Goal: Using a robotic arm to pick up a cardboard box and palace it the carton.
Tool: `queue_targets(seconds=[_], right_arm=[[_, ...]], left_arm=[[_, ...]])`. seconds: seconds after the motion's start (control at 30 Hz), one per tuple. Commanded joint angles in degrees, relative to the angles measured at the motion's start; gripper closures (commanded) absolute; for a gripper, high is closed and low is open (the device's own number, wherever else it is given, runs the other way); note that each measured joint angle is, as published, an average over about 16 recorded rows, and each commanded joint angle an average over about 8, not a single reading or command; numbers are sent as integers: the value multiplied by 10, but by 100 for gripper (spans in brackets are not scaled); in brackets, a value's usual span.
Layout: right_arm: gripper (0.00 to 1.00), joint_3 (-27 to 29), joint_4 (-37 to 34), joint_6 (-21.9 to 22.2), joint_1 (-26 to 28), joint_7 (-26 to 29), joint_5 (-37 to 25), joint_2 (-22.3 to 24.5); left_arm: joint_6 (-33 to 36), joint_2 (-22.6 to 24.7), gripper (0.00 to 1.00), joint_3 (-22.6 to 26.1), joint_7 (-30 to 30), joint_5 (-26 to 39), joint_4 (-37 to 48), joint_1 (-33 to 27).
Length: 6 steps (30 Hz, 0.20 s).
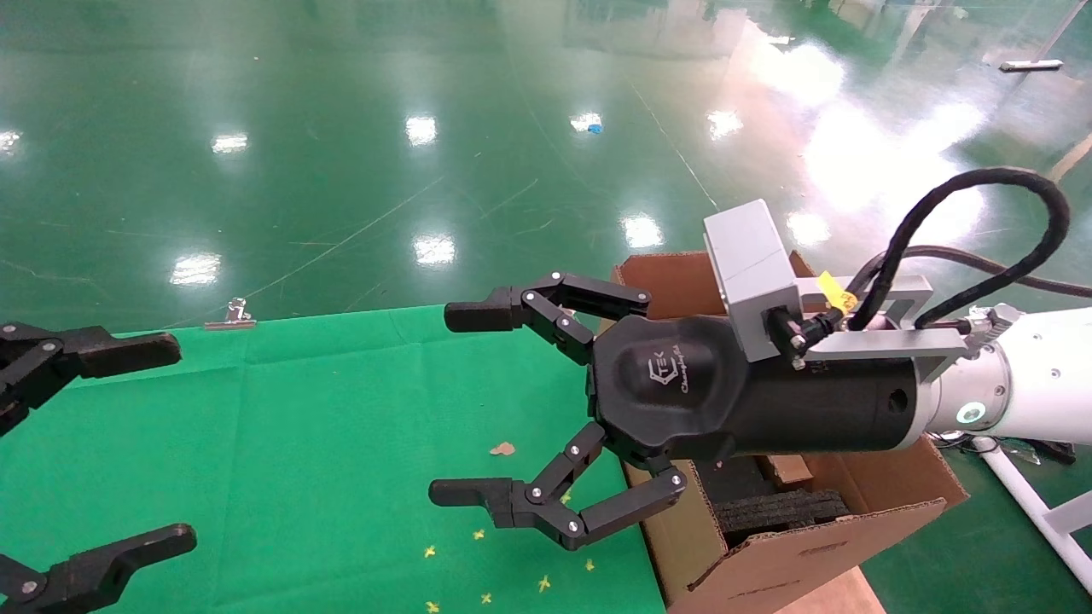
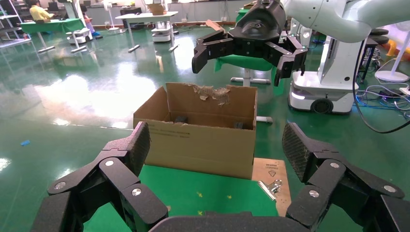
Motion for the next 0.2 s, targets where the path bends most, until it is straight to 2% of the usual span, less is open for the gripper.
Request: queue_targets(seconds=[0.03, 0.2], right_arm=[[0, 0, 0, 0, 0, 0, 0, 0], [0, 0, 0, 0, 0, 0, 0, 0]], left_arm=[[0, 0, 0, 0, 0, 0, 0, 0], [0, 0, 0, 0, 0, 0, 0, 0]])
